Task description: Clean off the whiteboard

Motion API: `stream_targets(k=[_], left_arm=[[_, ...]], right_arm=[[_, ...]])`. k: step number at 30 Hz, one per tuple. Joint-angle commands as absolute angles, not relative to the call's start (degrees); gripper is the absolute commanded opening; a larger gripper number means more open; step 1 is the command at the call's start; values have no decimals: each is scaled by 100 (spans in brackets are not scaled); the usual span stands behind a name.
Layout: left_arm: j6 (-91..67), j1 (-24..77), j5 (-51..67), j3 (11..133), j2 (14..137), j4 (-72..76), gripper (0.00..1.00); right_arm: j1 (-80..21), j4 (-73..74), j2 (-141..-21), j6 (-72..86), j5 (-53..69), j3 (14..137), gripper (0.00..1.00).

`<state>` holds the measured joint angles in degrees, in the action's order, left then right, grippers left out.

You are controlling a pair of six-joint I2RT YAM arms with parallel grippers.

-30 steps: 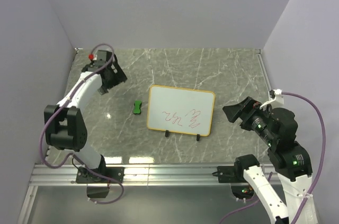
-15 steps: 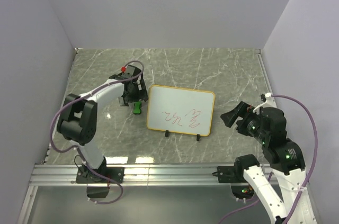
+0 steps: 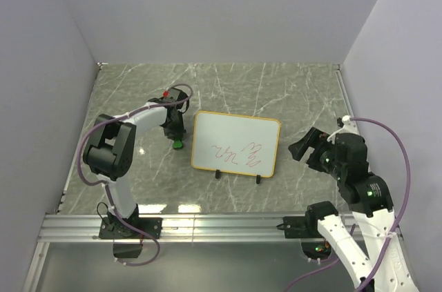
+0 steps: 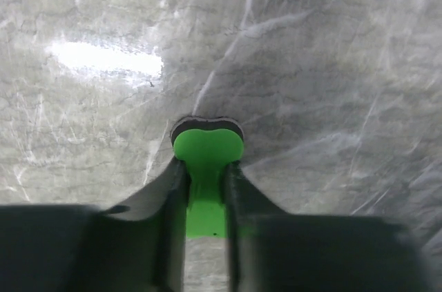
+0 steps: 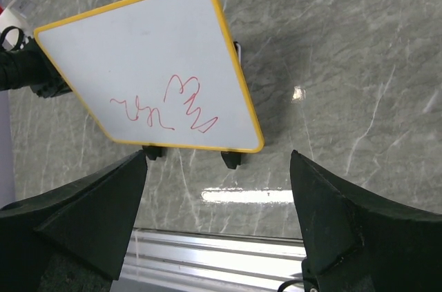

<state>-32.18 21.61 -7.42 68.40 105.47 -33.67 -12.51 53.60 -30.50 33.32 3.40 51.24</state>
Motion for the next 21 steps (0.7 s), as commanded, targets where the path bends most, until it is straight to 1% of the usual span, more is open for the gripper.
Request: stream_targets(k=[1,3,5,7,10,13,17,21], left_arm=[[-3111,2206,-791,6715,10556,-3375,12],[-3094,2197,-835,6636,10556,-3375,0],[-3094,2197,-852,6627,10538,-3427,0],[-3146,2197,-957,6741,10373,-3533,0],[-3260,2197,-1090,7118,9977,-3875,0],[-3331,2267,-1028,7566,9564,-4209,0],[-3454,2513,-1195,7980,9124,-4605,0],[-3638,2890,-704,8060,8597,-4571,0]], right_arm=[[-1283,4905,-3286,3261,228,5045,91],[-1292,4650,-3436,3270,298,5001,91],[-1266,4309,-3795,3392,404,5001,90],[-1213,4018,-4338,3436,991,5001,90],[-1038,3387,-5147,3612,1817,4966,81],[-809,2972,-5641,3709,2258,4791,80],[-300,2226,-5923,3919,2478,4177,77],[-246,1513,-5942,3981,2680,3657,73]])
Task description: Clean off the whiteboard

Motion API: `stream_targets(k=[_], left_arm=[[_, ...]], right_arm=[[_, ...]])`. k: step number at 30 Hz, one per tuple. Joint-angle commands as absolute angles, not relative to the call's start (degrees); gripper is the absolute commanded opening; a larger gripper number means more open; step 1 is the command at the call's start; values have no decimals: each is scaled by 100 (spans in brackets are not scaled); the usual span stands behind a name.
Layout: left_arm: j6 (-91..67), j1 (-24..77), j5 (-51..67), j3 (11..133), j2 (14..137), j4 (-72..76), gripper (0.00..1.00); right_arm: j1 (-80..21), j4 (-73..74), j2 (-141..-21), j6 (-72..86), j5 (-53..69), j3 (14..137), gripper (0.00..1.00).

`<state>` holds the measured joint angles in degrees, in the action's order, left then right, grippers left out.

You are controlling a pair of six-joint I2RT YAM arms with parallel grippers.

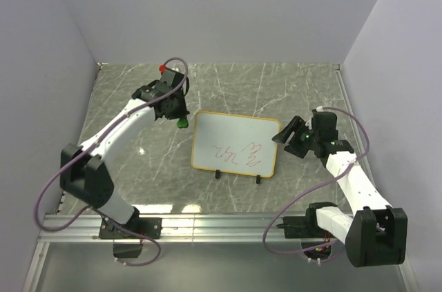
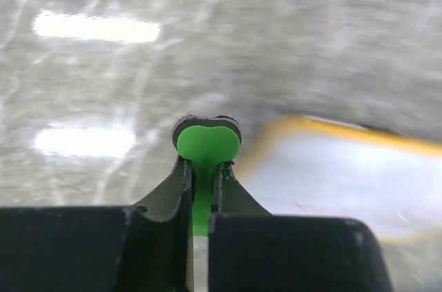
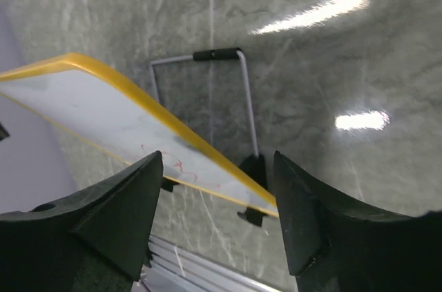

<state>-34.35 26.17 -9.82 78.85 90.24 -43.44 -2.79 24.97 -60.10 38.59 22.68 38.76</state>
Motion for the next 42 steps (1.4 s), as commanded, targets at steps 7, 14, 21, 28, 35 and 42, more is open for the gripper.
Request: stream_targets(k=[7,14,21,28,35,42], left_arm=[[-4174,4252,-563,7919,8385,-4342,0],[-4535,5352,-729,8383,9148,-4245,0],[-4719,5950,-668,9149,10360,-4017,0],[-4983,6415,-1045,9930,11223,-4166,0],[-5290,6838,-1537,10169,11751,-4333,0],[-5835,6987,-2371,9555,11567,-4359,0]], right_arm=[[-237,-138,-5599,4385,3067,2612,61],[-237,-484,-5335,4377,3032,2136,46],[-220,-492,-5002,4219,3032,1741,35],[-229,-650,-4685,4122,3103,1170,26],[-229,-747,-4263,4157,3182,783,14],[-229,-545,-3850,4140,3234,659,0]])
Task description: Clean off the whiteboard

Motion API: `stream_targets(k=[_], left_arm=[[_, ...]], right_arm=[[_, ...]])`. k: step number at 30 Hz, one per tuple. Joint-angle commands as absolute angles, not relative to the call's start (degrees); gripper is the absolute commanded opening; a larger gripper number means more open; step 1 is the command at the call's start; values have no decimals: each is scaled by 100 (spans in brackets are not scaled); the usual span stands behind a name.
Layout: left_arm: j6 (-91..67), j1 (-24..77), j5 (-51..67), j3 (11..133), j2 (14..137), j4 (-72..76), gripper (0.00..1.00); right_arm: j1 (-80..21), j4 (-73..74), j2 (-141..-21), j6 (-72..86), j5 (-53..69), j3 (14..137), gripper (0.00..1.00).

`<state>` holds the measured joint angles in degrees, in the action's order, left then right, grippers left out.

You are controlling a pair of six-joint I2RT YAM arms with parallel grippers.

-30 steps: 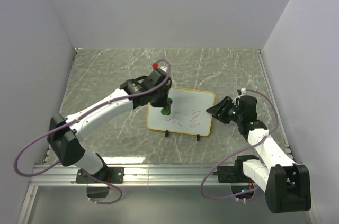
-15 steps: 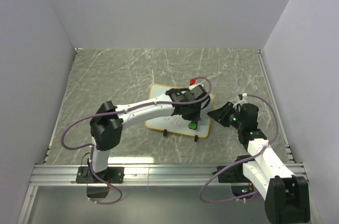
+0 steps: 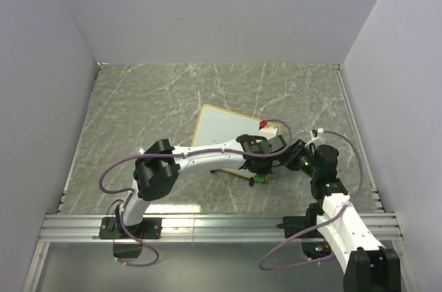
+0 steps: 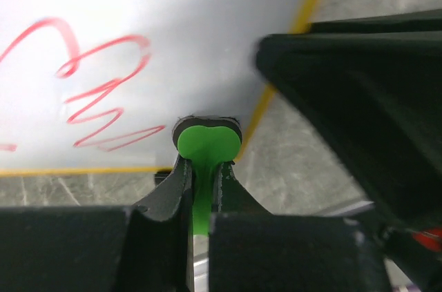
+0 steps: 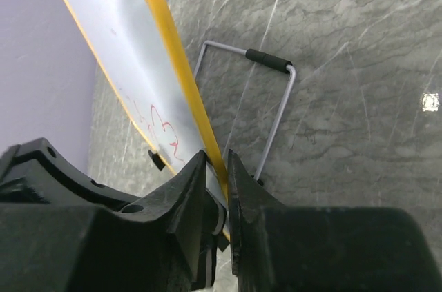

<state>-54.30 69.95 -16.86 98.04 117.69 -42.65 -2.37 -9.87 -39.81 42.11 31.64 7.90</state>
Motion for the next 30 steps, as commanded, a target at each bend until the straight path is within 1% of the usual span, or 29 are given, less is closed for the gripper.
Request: stream_targets(k=[1,8,14,21,27,30], left_arm=[[-5906,7005,-2486,9406,11532,-4368,0],[-6363,7084,-3313,9097,11206,-4202,0],[-6346,7093,-3472,9246,11162,-3912,0],[-6284,7084,-3384,9264,11338,-3437,0],[-6486,7014,-3375,8711,11303,-2885,0],[-6644,6883,-3349,8080,11136,-2489,0]], right_arm=[[-237,-475,-3806,4140,3243,668,0],[-229,-150,-3621,4070,3340,756,0],[-220,-246,-3674,4052,3401,782,0],[-229,-220,-3551,4140,3419,782,0],[-229,-44,-3489,4069,3533,905,0],[-229,-44,-3480,4069,3621,897,0]])
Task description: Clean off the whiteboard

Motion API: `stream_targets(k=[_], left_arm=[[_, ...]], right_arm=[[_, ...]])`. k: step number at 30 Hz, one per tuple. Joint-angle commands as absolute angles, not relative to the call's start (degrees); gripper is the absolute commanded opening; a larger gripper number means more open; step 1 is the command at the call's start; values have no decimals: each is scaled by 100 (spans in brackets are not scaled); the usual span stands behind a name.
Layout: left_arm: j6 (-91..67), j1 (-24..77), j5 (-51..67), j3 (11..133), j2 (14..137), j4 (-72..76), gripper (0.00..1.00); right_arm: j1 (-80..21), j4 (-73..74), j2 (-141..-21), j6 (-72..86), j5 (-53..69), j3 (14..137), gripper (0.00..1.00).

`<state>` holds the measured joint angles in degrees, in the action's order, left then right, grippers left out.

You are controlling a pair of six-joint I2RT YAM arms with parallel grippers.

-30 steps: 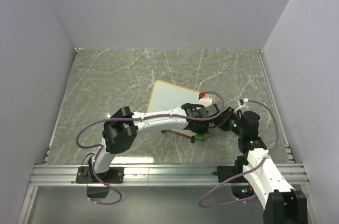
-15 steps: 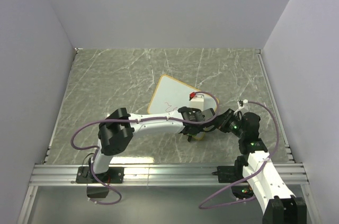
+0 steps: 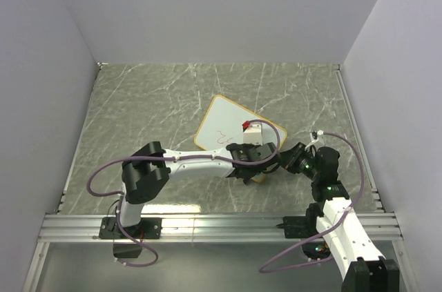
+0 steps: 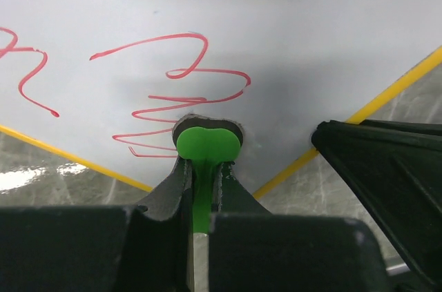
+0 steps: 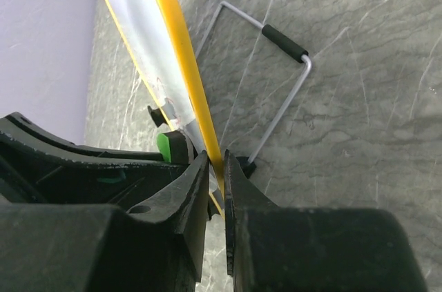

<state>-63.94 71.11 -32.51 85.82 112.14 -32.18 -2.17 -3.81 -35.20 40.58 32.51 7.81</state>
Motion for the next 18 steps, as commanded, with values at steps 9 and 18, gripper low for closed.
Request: stream_targets(k=[9,18], left_arm=[[-7040,6399,-3349,6858,10793,-1767,0],[-7137,5670,-3147,5924,10415,-1091,0]], right_arm=[[-229,-132,-3393,4131,3656,607,0],[-237,79,-3349,3981,3797,598,0]])
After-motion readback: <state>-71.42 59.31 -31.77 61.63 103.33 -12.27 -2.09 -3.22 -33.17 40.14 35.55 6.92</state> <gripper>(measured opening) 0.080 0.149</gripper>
